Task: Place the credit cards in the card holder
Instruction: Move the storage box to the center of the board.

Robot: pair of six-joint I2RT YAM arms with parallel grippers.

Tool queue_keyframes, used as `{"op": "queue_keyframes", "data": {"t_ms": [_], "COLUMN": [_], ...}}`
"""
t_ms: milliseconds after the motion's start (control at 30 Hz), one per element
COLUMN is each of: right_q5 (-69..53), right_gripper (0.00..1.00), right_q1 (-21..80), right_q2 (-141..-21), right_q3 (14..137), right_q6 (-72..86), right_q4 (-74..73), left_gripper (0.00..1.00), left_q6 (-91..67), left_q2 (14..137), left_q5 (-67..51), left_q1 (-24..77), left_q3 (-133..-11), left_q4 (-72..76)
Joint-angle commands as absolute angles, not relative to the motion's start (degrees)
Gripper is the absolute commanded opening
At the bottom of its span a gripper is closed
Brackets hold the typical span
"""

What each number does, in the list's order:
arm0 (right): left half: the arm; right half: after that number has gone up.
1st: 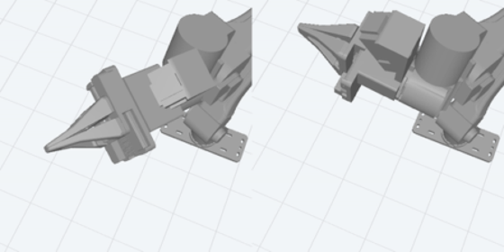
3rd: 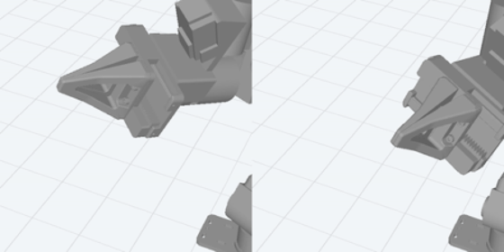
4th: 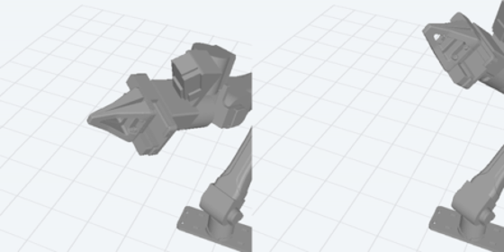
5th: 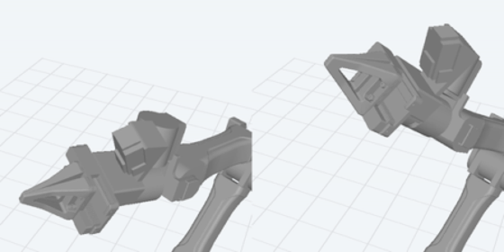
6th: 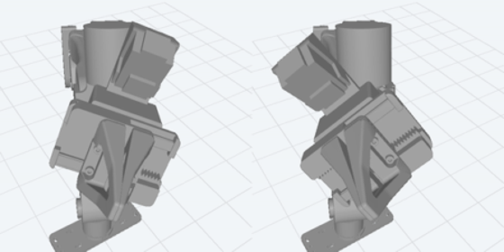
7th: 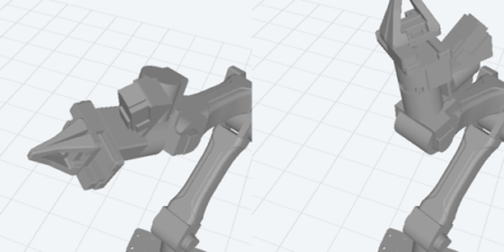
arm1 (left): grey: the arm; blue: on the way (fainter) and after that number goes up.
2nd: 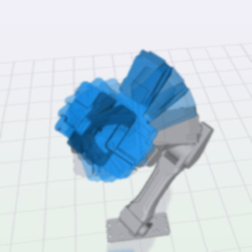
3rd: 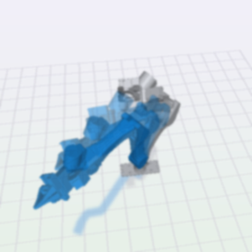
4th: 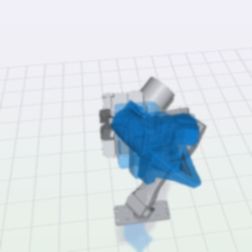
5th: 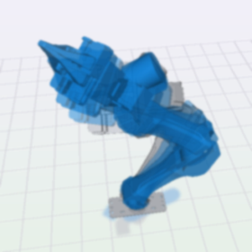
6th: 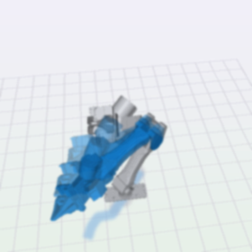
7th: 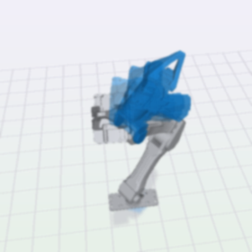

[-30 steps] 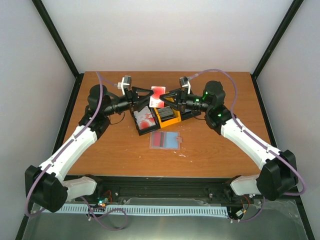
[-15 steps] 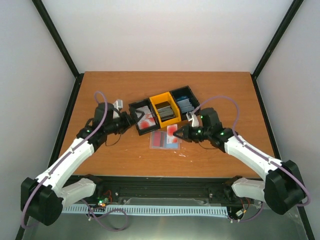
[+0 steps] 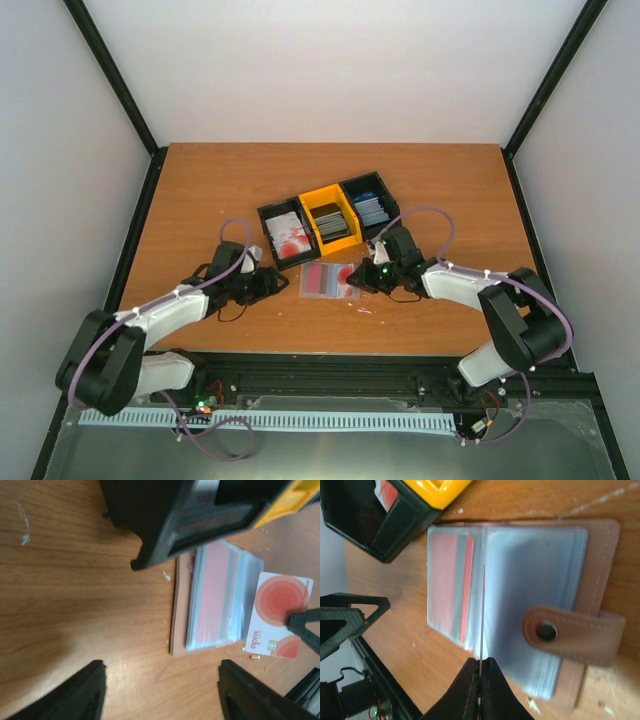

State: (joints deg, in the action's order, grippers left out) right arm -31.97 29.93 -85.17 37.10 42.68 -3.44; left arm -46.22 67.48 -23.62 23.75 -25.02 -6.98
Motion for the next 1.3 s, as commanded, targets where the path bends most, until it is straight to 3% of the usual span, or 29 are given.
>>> {"op": "queue_keyframes", "data": {"t_ms": [0, 200, 433, 733, 900, 1267], "right_q5": [-32.01, -34.38, -34.36, -33.13, -32.42, -34.75], "right_gripper": [0.03, 0.03, 0.03, 0.03, 0.03, 0.03], "right_q1": [29.92, 29.85, 29.96, 29.92, 30.04, 30.27], "right_q2": [-89.01, -95.09, -96.12, -95.21, -93.79, -95.31], "right_q3": [36.99, 38.48, 37.96, 36.16, 35.08, 32.61], "right_q6": [45.85, 49.63, 49.5, 48.66, 50.32, 56.17], "right_q4": [7.47, 12.88, 13.68, 16.57, 18.0, 26.01], "left_gripper": [0.57, 0.4, 0.31, 0.31, 0.35, 0.48], "left_q6": [-41.79, -41.72, -42.44, -39.81, -39.65, -43.48], "left_q2": [74.84, 82.75, 87.58, 93.34, 93.86, 85.61], "left_q5": [-23.99, -16.33, -10.45, -7.17, -7.59, -28.22], "left_q1": [24.15, 24.35, 24.35, 24.26, 24.26, 24.43], "left_q3": [-29.67, -33.68, -36.82, -42.51, -43.27, -32.13], "left_q4": [-0.24, -0.5, -1.52, -1.66, -2.89, 7.18]}}
